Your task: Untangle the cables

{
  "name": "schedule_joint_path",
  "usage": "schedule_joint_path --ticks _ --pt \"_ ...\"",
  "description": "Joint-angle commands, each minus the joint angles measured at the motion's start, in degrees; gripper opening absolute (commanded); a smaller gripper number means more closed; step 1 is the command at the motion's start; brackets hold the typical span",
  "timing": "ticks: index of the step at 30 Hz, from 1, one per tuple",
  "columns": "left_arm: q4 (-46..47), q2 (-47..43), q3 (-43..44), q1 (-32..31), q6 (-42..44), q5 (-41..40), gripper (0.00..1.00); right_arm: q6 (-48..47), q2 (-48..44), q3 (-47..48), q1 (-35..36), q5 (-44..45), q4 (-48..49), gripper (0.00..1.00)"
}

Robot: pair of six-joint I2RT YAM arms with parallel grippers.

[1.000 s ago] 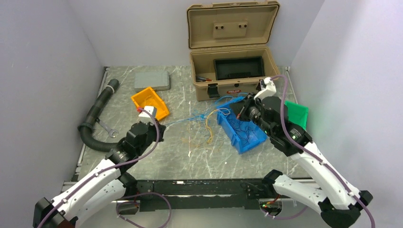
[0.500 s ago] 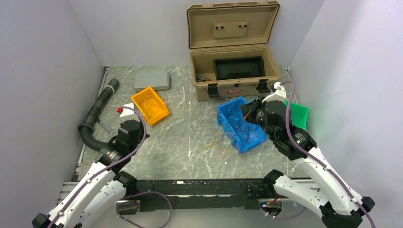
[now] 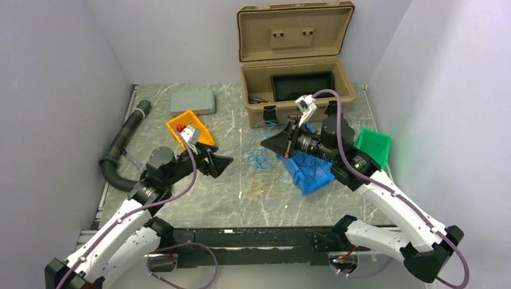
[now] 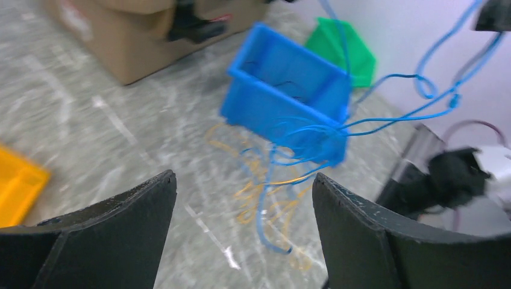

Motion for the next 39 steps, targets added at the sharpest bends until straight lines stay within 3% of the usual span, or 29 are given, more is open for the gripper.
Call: schedule_joint_path --ticks 1,7,11,14,15,18,20,21,23,24,26,32,36,39 --pt "16.2 2.0 -0.4 -2.7 -0.1 16.3 0.88 -0.1 1.3 1.6 2.3 -6.0 8.4 0.0" --pt "18.5 4.3 1.5 -6.5 1.2 16.3 0.9 0.5 4.1 1.6 5.1 -4.7 10.5 0.0" --pt "20.8 4.2 2.8 -6.8 -0.2 19.6 0.84 0.0 5.2 2.0 6.3 -3.7 9.8 0.0" --pt "18.5 4.1 4.1 -7.1 0.7 17.3 0.84 -0.3 5.7 2.2 7.1 -4.2 10.1 0.0" --pt "18.1 4.3 4.5 -7.1 1.1 17.2 0.8 -0.6 6.0 2.3 7.6 -4.3 10.1 0.0" --pt "19.3 5.9 5.9 -7.1 0.8 18.7 0.45 -1.2 6.9 2.6 8.6 -4.0 9.5 0.0" --pt "19.6 7.7 7.3 -7.1 -0.4 19.4 0.05 -1.3 7.2 2.4 8.9 -3.6 9.2 0.0" --pt "18.0 8.9 8.6 -7.1 -0.7 19.2 0.0 -1.4 7.0 2.2 8.9 -3.1 8.8 0.05" --pt "12.8 10.6 11.2 -7.1 0.4 17.8 0.0 -1.9 6.1 1.4 8.9 -0.4 7.3 0.32" --pt "9.9 11.2 12.3 -7.2 1.5 17.0 0.0 -2.0 5.3 0.9 8.9 3.1 6.2 0.51" --pt "5.1 11.2 13.8 -7.2 4.1 15.7 0.0 -1.8 2.6 -1.0 8.9 8.5 4.1 0.68" --pt "-11.8 13.9 20.8 -7.5 10.9 20.2 0.0 -3.1 -6.1 -8.7 8.8 21.6 0.6 0.75" --pt "-19.5 16.4 24.9 -8.7 14.9 22.7 0.0 -8.6 -10.0 -13.5 8.8 20.6 1.8 0.76" --pt "-24.9 17.9 28.7 -9.2 17.5 21.6 0.0 -12.1 -11.5 -17.0 8.9 14.9 3.5 0.77"
